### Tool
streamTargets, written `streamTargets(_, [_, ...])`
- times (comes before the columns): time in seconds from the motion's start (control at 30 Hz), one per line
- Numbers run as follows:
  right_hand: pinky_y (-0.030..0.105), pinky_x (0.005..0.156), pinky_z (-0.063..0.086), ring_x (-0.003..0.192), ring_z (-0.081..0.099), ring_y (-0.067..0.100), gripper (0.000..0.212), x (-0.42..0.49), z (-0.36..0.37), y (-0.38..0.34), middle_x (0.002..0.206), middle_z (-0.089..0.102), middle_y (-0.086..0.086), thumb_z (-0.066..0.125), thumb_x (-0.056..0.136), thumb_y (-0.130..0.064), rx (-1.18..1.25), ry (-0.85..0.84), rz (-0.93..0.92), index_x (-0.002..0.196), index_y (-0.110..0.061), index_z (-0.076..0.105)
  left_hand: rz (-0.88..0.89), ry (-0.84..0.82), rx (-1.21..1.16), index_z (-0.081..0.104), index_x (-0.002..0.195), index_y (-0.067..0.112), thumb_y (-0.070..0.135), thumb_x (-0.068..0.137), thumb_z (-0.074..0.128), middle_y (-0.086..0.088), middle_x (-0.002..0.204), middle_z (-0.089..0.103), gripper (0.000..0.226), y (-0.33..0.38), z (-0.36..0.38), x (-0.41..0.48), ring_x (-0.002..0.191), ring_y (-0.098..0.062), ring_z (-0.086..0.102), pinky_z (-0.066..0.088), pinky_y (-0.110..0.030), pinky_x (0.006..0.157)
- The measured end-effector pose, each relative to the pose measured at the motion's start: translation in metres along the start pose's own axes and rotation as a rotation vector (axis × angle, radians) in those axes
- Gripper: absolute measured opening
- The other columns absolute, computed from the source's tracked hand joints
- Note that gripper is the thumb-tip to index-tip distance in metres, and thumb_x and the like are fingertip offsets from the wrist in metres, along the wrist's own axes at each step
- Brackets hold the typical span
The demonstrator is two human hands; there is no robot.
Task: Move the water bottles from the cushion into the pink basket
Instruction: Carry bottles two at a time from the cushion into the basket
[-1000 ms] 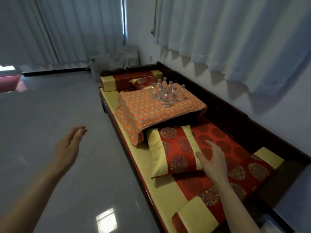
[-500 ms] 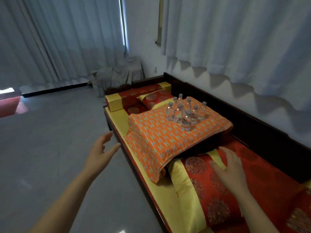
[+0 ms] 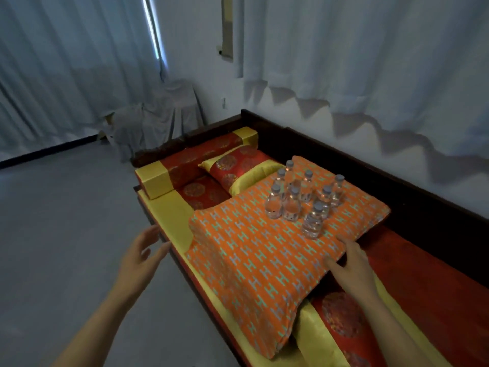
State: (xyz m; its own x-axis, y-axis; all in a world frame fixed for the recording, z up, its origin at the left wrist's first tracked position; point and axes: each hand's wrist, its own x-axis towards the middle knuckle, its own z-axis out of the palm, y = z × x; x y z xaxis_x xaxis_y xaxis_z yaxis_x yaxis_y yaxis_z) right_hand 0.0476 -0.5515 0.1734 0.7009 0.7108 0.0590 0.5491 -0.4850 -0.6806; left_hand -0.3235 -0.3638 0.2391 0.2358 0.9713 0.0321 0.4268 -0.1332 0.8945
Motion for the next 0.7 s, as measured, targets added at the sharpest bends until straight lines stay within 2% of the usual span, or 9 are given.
streamTargets(0.17, [0.039,0.101,0.035,0.126,0.044,0.033,0.064,0.044,0.053,-0.013,0.137,0.051,0.012,0.073,0.081,-0.026,0.007,0.085,0.167,0.138,-0.014,0.046,0.032,-0.248,0.016,0.053,0.127,0.018,0.019,0.087,0.066,-0.005,0.125,0.059,0.042,-0.034,0.025,0.133,0.115,-0.021,0.055,0.040,-0.034,0.096])
streamTargets(0.37, [0.045,0.103,0.042,0.123,0.051,0.030,0.065,0.074,0.082,-0.031,0.132,0.056,0.014,0.077,0.078,-0.023,0.092,0.188,0.357,0.135,-0.007,0.050,0.177,-0.513,0.026,0.054,0.128,0.013,0.016,0.081,0.073,-0.002,0.122,0.060,0.051,-0.018,0.098,0.258,0.111,-0.015,0.056,0.041,-0.029,0.091])
streamTargets(0.47, [0.049,0.100,0.043,0.124,0.051,0.028,0.067,0.082,0.093,-0.032,0.134,0.055,0.010,0.077,0.079,-0.033,0.093,0.183,0.439,0.135,-0.010,0.050,0.210,-0.678,0.011,0.052,0.129,0.016,0.017,0.081,0.074,-0.001,0.123,0.059,0.053,-0.019,0.150,0.288,0.114,-0.015,0.056,0.043,-0.035,0.099])
streamTargets(0.57, [0.050,0.101,0.044,0.126,0.049,0.026,0.069,0.097,0.104,-0.027,0.138,0.052,0.006,0.075,0.078,-0.043,0.118,0.204,0.513,0.136,-0.014,0.049,0.234,-0.790,0.012,0.051,0.129,0.020,0.017,0.079,0.076,-0.002,0.124,0.060,0.056,-0.026,0.195,0.307,0.115,-0.015,0.055,0.040,-0.032,0.096])
streamTargets(0.7, [0.048,0.103,0.043,0.127,0.048,0.025,0.073,0.112,0.115,-0.016,0.138,0.050,0.006,0.078,0.076,-0.039,0.128,0.274,0.570,0.137,-0.014,0.048,0.212,-0.847,-0.008,0.049,0.133,0.015,0.013,0.075,0.079,-0.007,0.128,0.059,0.065,-0.034,0.236,0.317,0.119,-0.019,0.054,0.037,-0.031,0.094])
